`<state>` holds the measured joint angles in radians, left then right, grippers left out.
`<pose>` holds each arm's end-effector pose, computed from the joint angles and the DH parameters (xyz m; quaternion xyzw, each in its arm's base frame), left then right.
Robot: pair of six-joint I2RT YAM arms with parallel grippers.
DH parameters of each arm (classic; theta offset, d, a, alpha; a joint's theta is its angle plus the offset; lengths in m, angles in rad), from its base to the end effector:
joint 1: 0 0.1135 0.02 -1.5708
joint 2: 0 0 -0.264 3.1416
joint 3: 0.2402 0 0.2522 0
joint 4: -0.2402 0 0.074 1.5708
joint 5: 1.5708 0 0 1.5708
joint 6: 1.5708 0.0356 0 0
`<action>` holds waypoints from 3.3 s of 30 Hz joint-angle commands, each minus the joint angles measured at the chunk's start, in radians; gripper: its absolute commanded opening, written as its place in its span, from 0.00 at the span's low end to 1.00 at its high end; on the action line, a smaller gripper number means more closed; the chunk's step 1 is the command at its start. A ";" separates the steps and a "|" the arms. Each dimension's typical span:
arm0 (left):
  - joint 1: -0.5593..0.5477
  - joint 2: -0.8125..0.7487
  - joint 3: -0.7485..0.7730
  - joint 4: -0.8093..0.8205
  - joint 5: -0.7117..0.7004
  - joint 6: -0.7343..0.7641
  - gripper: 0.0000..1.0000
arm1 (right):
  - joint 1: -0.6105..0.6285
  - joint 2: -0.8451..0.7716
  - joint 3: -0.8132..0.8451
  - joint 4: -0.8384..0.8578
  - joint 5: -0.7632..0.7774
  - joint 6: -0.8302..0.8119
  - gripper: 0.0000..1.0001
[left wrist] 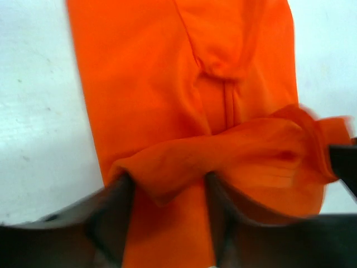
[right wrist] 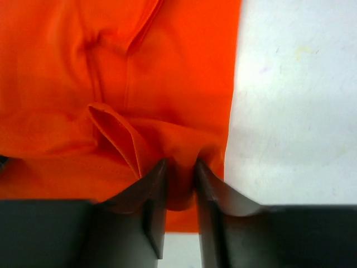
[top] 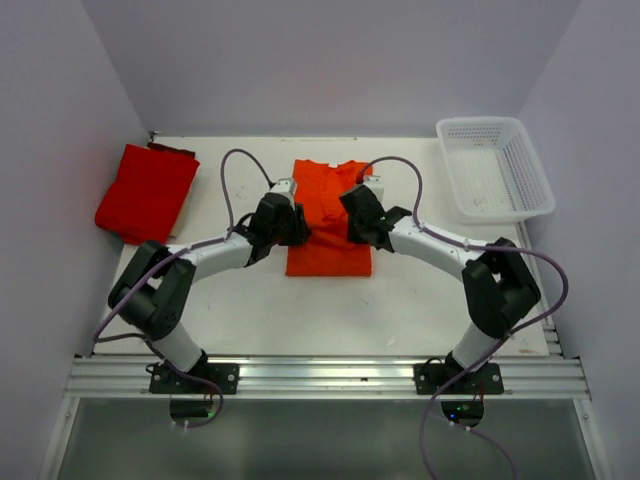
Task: Fold and stack the t-shirts
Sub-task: Fold the tshirt
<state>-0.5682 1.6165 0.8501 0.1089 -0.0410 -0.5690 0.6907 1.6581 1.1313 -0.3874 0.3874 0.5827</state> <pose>0.2847 -0.1800 0.1836 -0.0094 0.8973 -0.2219 0.3814 0.2785 0.2128 0.2205 0.0118 0.9309 0.0416 0.3627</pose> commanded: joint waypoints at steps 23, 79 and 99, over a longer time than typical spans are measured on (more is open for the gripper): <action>0.145 -0.196 -0.087 -0.066 0.090 0.021 1.00 | -0.117 -0.228 -0.181 0.180 -0.119 -0.046 0.99; 0.349 0.264 -0.437 0.514 0.882 -0.189 0.24 | -0.214 -0.205 -0.613 0.501 -0.487 0.295 0.03; 0.148 -0.382 -0.576 0.324 0.787 -0.292 0.00 | -0.143 -0.690 -0.673 0.267 -0.653 0.126 0.00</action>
<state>-0.3576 1.4136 0.2569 0.5533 0.8131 -0.8478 0.5201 1.0794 0.4469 -0.0082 -0.2230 0.7719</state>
